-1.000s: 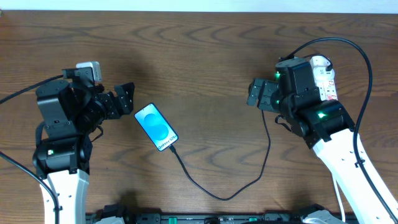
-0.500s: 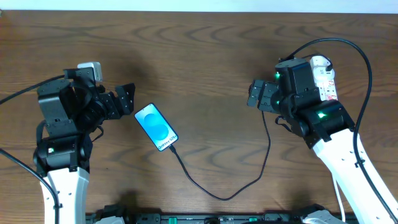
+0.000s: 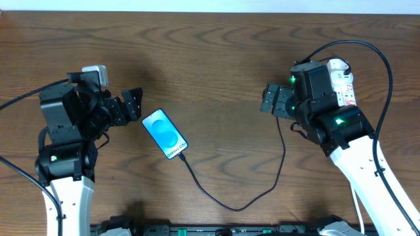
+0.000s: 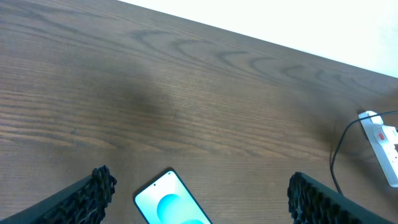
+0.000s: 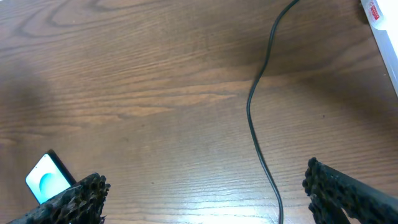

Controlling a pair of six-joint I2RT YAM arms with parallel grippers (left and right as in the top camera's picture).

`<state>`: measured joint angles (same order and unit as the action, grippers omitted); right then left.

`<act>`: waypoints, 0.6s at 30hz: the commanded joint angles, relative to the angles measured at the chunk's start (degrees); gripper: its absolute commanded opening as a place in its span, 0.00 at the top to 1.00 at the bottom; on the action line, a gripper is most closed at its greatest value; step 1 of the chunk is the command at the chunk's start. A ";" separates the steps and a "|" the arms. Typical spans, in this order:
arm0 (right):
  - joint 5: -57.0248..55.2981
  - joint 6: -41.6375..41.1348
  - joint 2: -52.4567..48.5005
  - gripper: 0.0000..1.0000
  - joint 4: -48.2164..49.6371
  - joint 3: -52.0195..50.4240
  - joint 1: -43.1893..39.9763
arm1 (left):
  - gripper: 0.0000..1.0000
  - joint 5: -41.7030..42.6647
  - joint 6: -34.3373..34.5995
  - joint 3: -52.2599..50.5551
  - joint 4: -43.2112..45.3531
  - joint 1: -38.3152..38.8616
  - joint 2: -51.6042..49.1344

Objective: Plug charger to phone and switch on socket
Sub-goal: 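Move the right gripper up to the power strip's switch near the charger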

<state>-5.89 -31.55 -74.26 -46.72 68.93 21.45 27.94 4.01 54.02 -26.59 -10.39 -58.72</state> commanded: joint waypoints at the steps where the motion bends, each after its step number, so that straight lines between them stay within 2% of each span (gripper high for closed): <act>1: -0.63 0.42 -0.26 0.01 -0.55 0.42 0.00 | 0.09 0.28 -1.01 -0.15 0.02 -0.13 -0.11; 11: 0.70 6.47 0.17 0.01 -2.45 1.77 -0.04 | 0.09 0.28 -1.01 -0.15 0.02 -0.13 -0.11; 18: 2.01 13.60 1.62 0.01 -9.18 9.18 -2.21 | 0.09 0.28 -1.01 -0.15 0.02 -0.13 -0.11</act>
<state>-4.56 -22.24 -74.17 -54.13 73.56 21.06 27.97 4.01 54.02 -26.59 -10.39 -58.72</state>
